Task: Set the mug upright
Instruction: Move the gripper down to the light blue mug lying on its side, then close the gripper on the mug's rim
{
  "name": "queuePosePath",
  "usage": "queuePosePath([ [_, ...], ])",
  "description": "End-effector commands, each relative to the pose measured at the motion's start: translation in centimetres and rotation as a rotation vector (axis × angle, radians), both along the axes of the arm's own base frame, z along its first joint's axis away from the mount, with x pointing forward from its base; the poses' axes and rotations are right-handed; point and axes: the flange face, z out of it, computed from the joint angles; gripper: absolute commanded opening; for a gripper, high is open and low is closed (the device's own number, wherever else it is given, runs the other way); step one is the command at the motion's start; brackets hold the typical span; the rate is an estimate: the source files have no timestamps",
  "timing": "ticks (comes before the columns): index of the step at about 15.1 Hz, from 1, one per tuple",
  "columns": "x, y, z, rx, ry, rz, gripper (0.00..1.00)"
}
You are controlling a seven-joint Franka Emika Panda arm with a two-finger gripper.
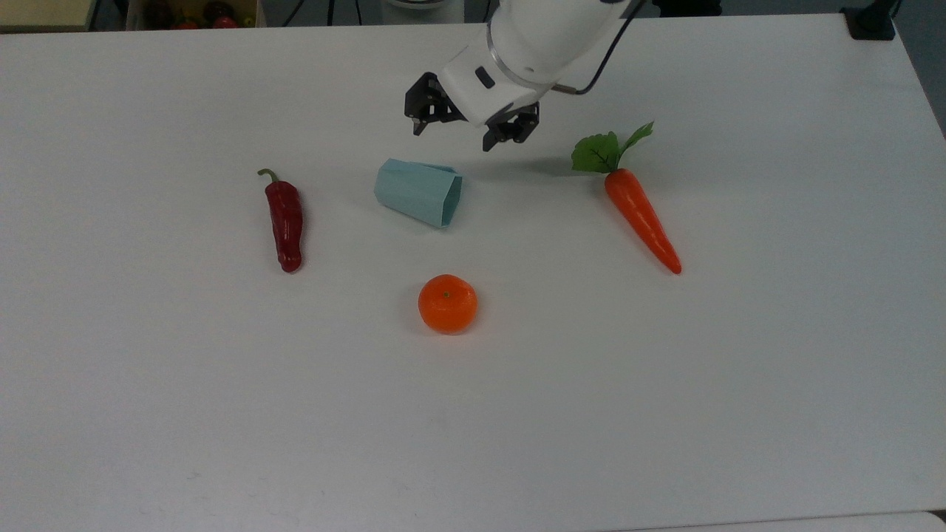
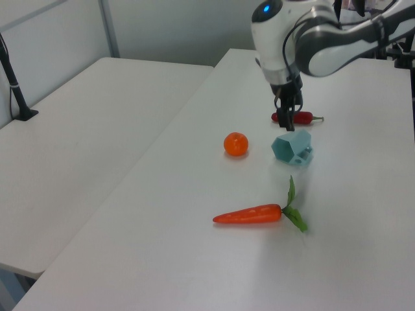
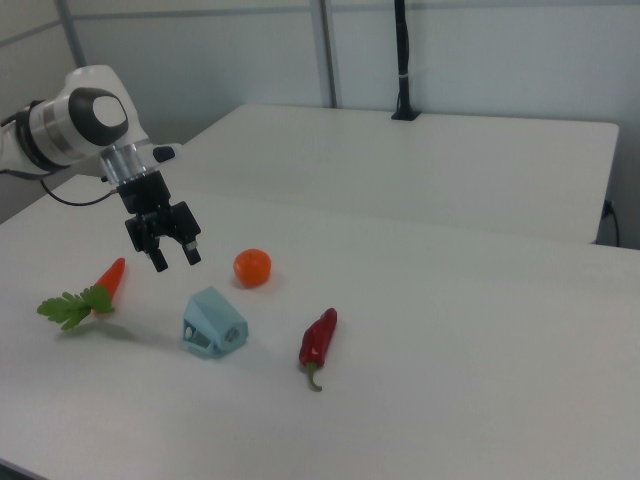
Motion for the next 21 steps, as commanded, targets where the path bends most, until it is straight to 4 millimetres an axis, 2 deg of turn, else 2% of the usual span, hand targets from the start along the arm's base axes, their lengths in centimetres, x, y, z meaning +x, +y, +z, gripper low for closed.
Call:
queuePosePath([
  [1,2.8,0.8,-3.8,-0.096,-0.069,-0.138,1.00],
  [3,3.6,1.6,-7.4,-0.192,-0.105,-0.186,1.00],
  [4,3.7,1.5,-8.6,-0.214,-0.108,-0.200,0.97],
  [5,3.7,1.5,-9.0,-0.222,-0.104,-0.198,0.95],
  [8,2.3,0.0,-10.5,-0.345,-0.034,-0.183,0.72],
  [10,1.3,0.3,-11.5,-0.397,0.005,-0.147,0.49],
  [11,1.0,0.2,-11.8,-0.409,0.024,-0.135,0.44],
  [13,0.4,0.0,-12.1,-0.431,0.087,-0.096,0.35],
  [16,0.1,-0.5,-12.3,-0.438,0.141,-0.068,0.04],
  [17,0.1,-0.9,-12.0,-0.445,0.165,-0.055,0.00],
  [19,0.3,-1.8,-10.9,-0.449,0.206,-0.002,0.00],
  [21,0.7,-3.2,-8.4,-0.417,0.190,-0.003,0.00],
])
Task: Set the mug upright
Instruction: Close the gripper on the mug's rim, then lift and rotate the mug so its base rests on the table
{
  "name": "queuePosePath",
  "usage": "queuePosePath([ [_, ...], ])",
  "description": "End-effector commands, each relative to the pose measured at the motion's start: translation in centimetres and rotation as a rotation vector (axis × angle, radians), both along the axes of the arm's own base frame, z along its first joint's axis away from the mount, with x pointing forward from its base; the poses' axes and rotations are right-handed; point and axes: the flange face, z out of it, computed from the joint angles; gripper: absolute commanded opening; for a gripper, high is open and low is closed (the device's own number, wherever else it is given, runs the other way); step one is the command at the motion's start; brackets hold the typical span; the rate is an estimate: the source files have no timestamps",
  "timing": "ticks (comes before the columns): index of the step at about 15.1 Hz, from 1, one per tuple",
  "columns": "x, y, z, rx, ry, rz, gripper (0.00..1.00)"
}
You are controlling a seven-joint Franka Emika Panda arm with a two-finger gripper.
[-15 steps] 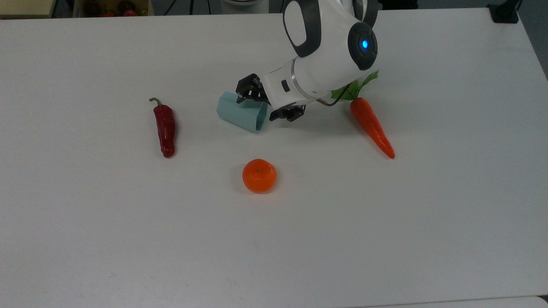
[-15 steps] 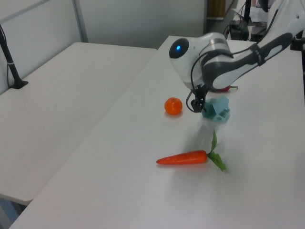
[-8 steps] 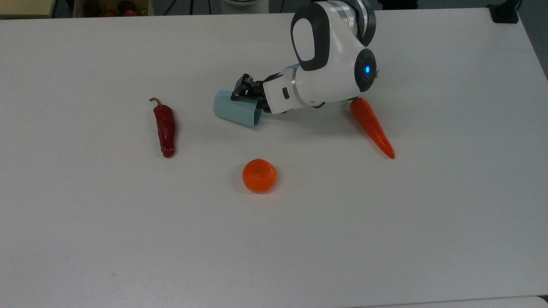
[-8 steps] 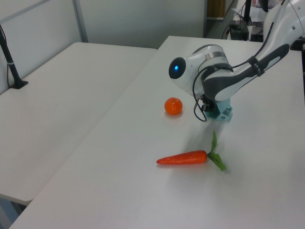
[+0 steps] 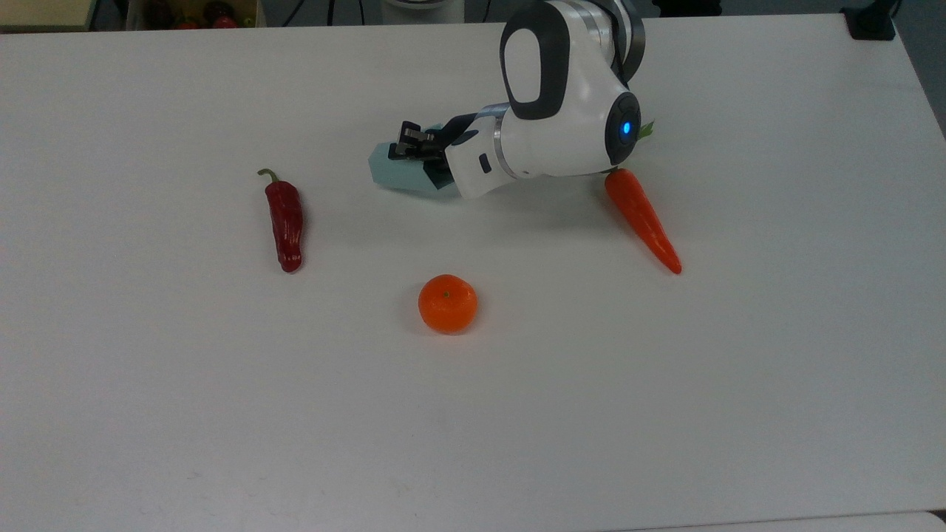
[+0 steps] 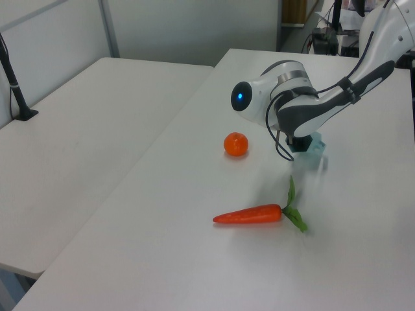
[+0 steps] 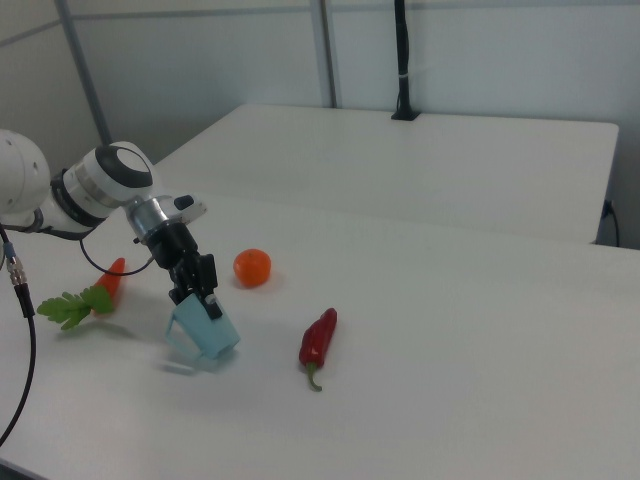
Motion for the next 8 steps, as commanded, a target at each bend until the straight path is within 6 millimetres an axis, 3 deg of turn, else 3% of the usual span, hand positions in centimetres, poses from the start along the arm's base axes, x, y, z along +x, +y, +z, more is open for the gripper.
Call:
queuePosePath([
  [1,0.4,-2.0,4.3,0.058,-0.012,0.009,0.00],
  [4,0.8,-2.6,5.6,0.102,-0.028,0.003,0.00],
  [6,2.7,-2.8,9.6,0.414,-0.143,0.010,0.00],
  [8,3.3,-2.9,9.9,0.605,-0.087,0.134,0.00],
])
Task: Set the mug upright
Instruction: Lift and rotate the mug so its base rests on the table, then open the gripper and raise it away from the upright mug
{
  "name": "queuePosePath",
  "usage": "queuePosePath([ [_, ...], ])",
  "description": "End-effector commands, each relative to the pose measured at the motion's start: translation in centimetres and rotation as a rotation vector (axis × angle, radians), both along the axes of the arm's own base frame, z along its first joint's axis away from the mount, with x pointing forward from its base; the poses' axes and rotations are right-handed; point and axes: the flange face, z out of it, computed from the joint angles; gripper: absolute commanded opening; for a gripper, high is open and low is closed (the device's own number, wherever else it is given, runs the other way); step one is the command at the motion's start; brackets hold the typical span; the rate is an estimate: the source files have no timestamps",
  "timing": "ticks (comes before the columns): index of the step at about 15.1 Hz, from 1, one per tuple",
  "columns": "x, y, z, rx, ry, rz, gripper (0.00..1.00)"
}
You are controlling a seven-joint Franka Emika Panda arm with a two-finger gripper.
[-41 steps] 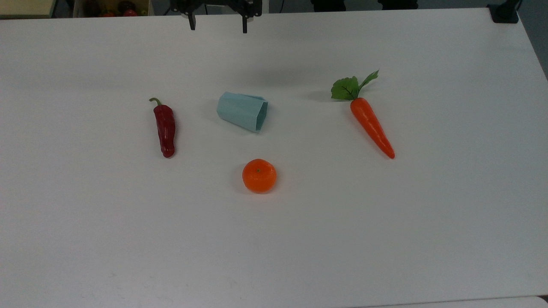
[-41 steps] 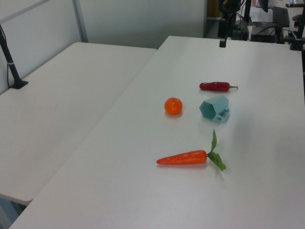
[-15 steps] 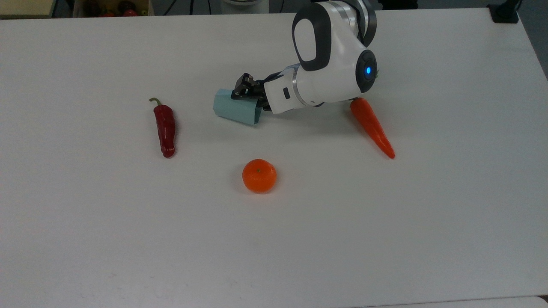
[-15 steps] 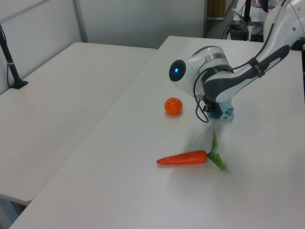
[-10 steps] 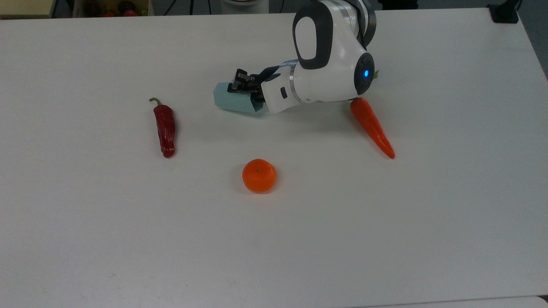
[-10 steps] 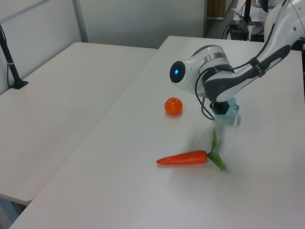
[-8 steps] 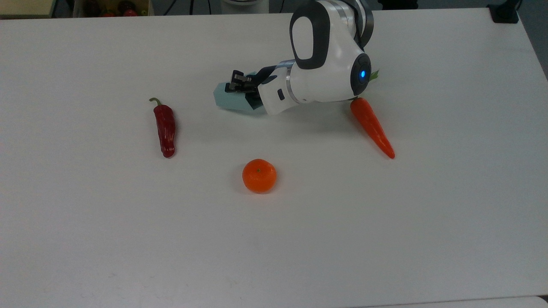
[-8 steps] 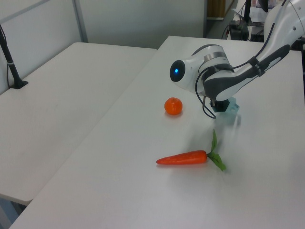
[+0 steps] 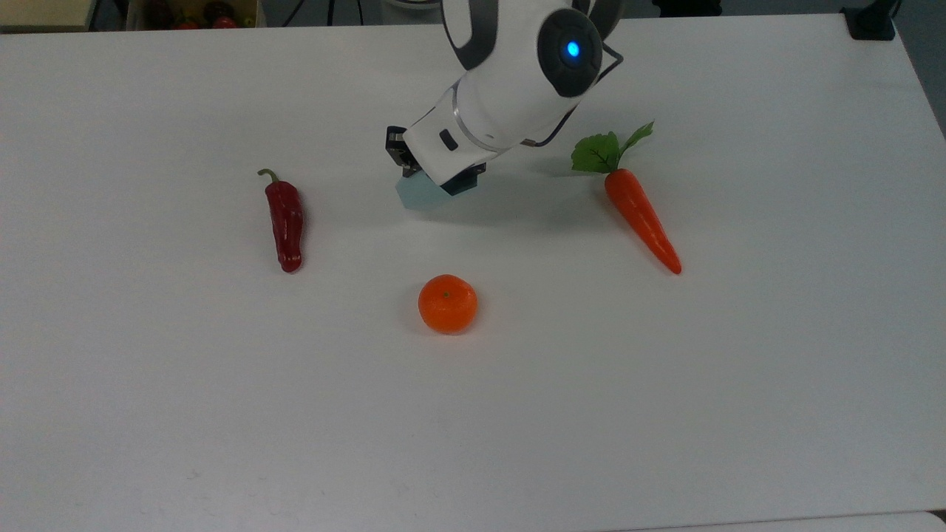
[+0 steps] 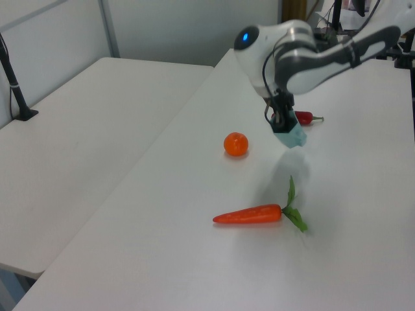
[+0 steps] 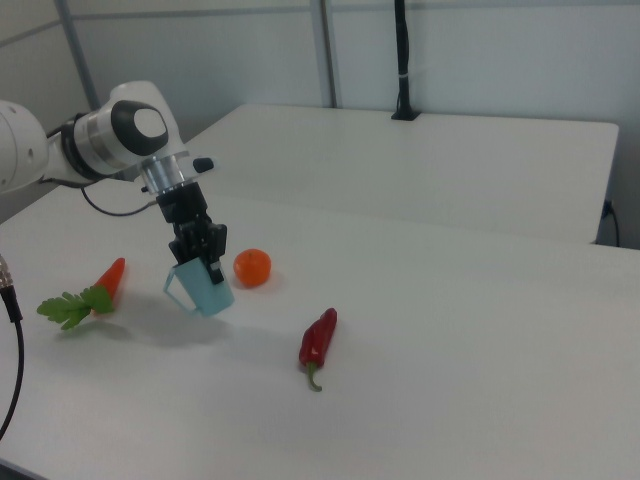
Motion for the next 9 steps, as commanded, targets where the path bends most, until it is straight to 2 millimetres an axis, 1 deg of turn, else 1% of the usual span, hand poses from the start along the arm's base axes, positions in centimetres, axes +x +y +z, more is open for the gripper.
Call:
queuePosePath([
  [1,0.5,-1.2,1.2,0.273,0.020,0.222,0.00],
  [2,0.5,-1.2,0.5,0.323,0.042,0.312,0.03],
  [3,0.6,-1.5,-0.9,0.339,0.063,0.385,0.03],
  [5,0.8,-1.8,-2.5,0.365,0.032,0.423,0.03],
  [6,0.8,-1.9,-2.9,0.384,0.019,0.423,0.06],
  [7,0.8,-1.9,-3.2,0.394,0.014,0.429,0.11],
  [8,0.8,-2.0,-3.3,0.397,0.019,0.435,0.20],
  [9,0.9,-2.5,-3.1,0.399,0.021,0.434,0.36],
])
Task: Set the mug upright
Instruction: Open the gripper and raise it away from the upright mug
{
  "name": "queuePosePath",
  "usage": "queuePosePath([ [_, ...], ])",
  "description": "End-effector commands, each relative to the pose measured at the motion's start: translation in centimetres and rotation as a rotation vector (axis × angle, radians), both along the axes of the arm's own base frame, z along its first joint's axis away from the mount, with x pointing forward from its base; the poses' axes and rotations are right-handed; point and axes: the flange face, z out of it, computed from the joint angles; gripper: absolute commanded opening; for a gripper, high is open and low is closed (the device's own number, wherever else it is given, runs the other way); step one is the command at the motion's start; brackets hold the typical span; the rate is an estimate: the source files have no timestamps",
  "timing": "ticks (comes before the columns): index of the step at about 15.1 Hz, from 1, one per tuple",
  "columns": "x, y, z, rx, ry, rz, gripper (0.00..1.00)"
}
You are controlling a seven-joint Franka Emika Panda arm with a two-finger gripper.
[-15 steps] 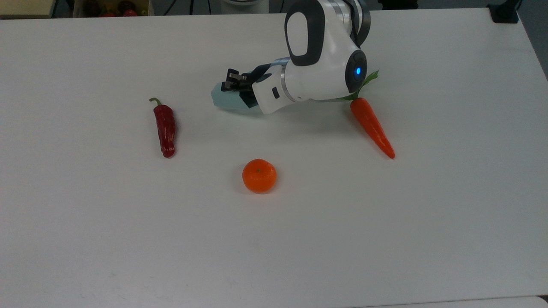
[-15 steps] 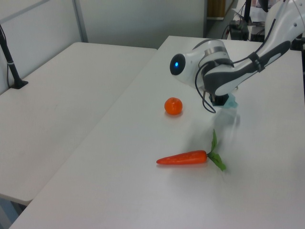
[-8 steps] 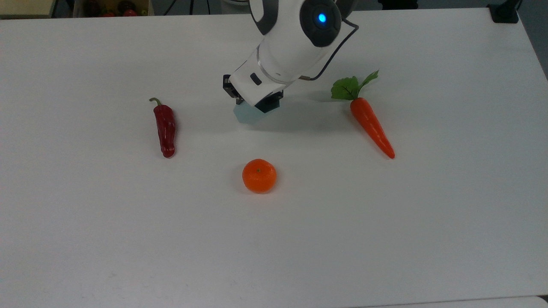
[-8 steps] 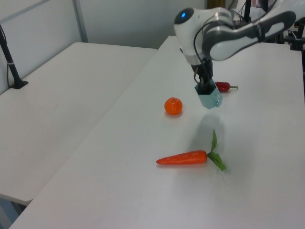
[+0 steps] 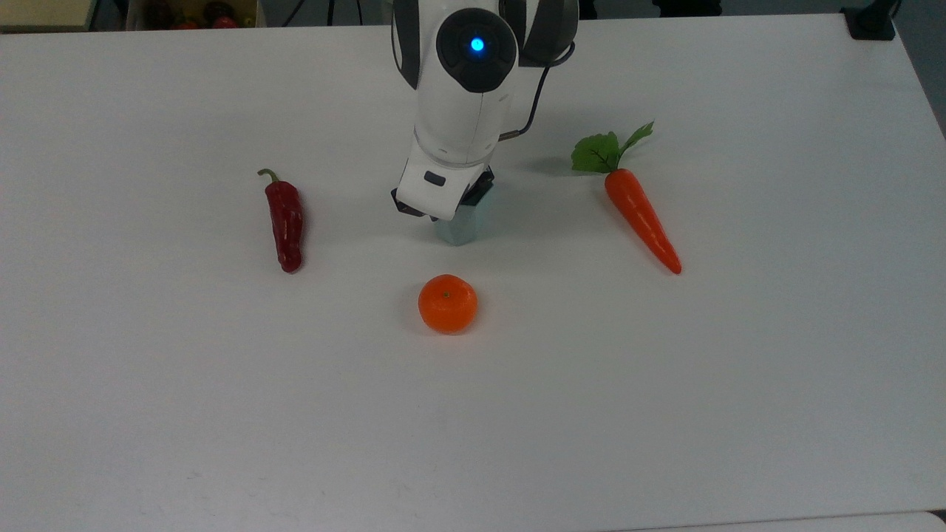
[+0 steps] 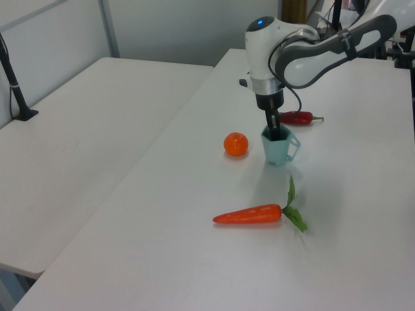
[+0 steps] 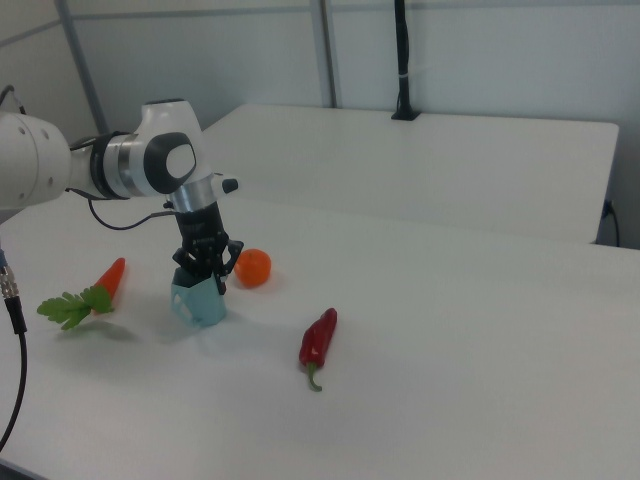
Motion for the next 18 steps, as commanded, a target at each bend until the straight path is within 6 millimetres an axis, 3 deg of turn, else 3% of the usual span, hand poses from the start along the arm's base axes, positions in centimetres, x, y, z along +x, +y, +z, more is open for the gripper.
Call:
queuePosePath([
  [1,-0.4,-1.5,0.9,0.043,-0.005,0.020,0.62],
  [2,-0.4,-2.0,1.7,0.066,-0.009,-0.002,0.93],
  [3,-0.5,-2.1,2.4,0.081,-0.009,-0.012,1.00],
  [7,-1.6,-2.5,6.3,0.076,-0.019,-0.052,1.00],
  [10,-2.7,-3.5,10.8,0.065,-0.072,-0.199,1.00],
  [15,-6.2,-7.9,19.3,0.061,-0.135,-0.400,1.00],
  [18,-8.3,-10.4,22.5,0.055,-0.141,-0.467,1.00],
])
